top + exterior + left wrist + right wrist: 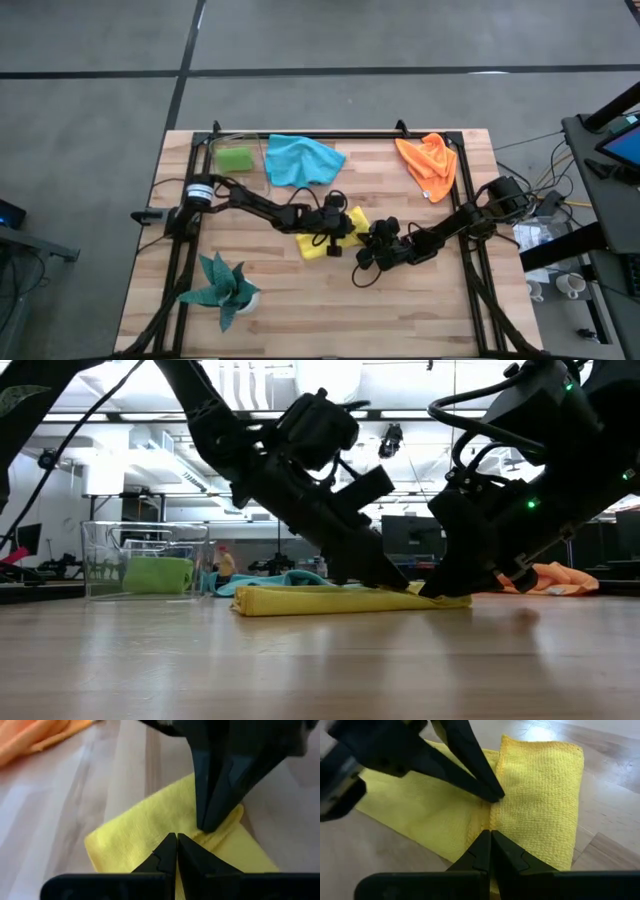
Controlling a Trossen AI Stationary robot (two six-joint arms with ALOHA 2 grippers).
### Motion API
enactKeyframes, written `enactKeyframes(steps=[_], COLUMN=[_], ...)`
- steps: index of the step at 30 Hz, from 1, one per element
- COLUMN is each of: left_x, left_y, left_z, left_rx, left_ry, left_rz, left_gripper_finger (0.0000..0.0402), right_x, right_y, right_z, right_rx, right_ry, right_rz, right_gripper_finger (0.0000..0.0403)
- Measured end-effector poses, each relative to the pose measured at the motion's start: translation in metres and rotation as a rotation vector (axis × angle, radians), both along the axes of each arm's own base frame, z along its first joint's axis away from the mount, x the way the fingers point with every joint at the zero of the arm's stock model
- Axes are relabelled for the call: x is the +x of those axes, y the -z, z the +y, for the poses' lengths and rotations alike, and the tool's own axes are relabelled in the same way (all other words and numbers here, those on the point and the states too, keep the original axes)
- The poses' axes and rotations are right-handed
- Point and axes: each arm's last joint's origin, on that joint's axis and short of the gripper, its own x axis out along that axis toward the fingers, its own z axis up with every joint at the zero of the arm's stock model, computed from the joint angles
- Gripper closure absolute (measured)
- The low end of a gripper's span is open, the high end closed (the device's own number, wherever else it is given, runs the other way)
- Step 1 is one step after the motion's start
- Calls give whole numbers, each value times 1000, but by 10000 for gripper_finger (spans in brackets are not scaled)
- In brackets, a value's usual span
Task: Roll microfiber towels into tight, uniform cylinder then place into a basket
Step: Roll the yellow microfiber towel
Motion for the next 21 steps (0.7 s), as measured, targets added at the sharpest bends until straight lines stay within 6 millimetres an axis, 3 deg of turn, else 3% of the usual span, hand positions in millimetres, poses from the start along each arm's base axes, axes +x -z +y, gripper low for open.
enactKeyframes(steps=[10, 15, 21], left_x=[2, 2, 1], left_y=[16, 17, 18], left_z=[4, 4, 4], left_rx=[1, 1, 0], left_ry=[-11, -12, -12], left_rz=[27, 34, 39], left_gripper_finger=[402, 402, 402], right_x=[-1, -6, -31], right_y=[-7, -39, -65], right_z=[0, 0, -12], right_rx=[12, -13, 44], right_ry=[-23, -98, 22], right_rz=[-4, -28, 19], right_gripper_finger=[394, 394, 370])
